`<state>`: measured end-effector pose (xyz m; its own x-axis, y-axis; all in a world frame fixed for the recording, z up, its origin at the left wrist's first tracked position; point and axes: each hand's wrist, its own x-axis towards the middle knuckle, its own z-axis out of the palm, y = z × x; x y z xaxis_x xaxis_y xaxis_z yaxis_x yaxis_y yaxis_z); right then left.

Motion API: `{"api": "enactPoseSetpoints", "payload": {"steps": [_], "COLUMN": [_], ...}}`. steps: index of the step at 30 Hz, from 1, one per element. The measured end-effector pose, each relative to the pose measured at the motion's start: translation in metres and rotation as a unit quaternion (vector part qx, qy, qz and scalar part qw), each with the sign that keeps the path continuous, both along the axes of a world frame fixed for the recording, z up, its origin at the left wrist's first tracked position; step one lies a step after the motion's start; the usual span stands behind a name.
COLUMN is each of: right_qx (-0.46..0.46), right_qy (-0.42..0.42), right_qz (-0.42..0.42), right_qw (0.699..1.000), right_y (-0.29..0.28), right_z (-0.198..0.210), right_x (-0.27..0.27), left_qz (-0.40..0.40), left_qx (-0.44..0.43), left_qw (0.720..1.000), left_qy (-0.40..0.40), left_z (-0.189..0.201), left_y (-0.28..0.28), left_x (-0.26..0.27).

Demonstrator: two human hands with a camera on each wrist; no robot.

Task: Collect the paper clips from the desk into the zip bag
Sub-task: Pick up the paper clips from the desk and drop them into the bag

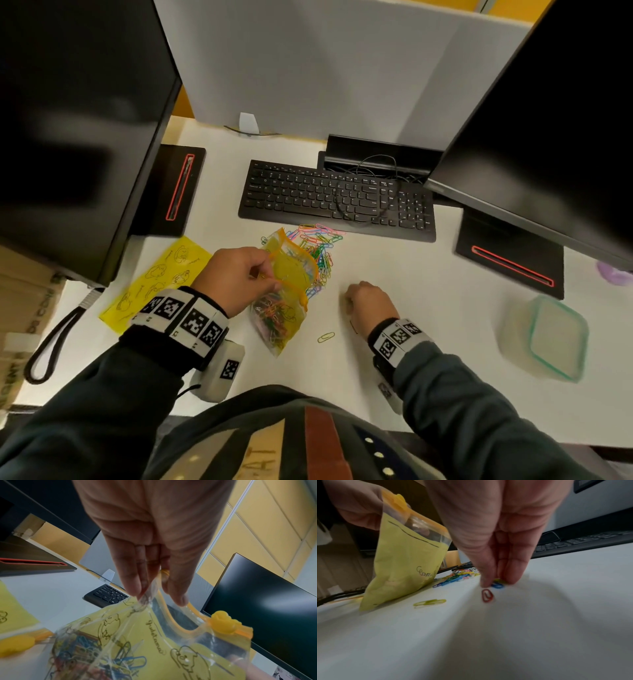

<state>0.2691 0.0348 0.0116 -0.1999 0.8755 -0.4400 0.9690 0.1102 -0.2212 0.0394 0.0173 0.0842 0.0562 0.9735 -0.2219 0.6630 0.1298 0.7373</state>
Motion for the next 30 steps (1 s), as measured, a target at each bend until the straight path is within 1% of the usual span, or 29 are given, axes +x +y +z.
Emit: {"api": "enactPoseSetpoints", "payload": {"steps": [3, 5, 11, 16, 20, 24, 27, 29, 30], "right_qx": [0.004, 0.006, -0.019, -0.004, 0.001, 0.014, 0.005, 0.023, 0.042], "right_qy": [-0.036, -0.041, 0.011, 0.082, 0.084, 0.083, 0.087, 0.121, 0.160], "right_qz": [0.003, -0.006, -0.049, -0.122, -0.118, -0.107, -0.098, -0.134, -0.165], "right_qw": [0.999, 0.999, 0.999, 0.989, 0.989, 0.991, 0.991, 0.983, 0.972], "right_y": [0.001, 0.001, -0.004, -0.021, -0.033, -0.034, -0.034, -0.030, -0.026], "right_z": [0.002, 0.003, 0.007, 0.008, 0.001, -0.001, -0.003, 0.001, 0.007], "right_x": [-0.006, -0.007, -0.006, 0.015, 0.014, 0.006, 0.005, 0.006, 0.005], "left_qz": [-0.001, 0.003, 0.000, 0.011, 0.008, -0.001, 0.000, -0.001, -0.002], "left_qx": [-0.004, -0.002, 0.000, -0.001, -0.004, -0.003, -0.006, -0.006, -0.005], "left_qw": [1.000, 1.000, 1.000, 1.000, 1.000, 1.000, 1.000, 1.000, 1.000], "left_qy": [0.000, 0.003, 0.002, 0.003, 0.011, 0.018, 0.017, 0.014, 0.014], "left_z": [0.000, 0.000, 0.002, 0.001, 0.001, 0.004, 0.005, 0.006, 0.006], "left_y": [0.000, 0.000, -0.001, -0.002, -0.002, -0.003, -0.004, -0.005, -0.005], "left_x": [0.002, 0.003, 0.002, 0.000, 0.002, 0.004, 0.004, 0.005, 0.005]}}
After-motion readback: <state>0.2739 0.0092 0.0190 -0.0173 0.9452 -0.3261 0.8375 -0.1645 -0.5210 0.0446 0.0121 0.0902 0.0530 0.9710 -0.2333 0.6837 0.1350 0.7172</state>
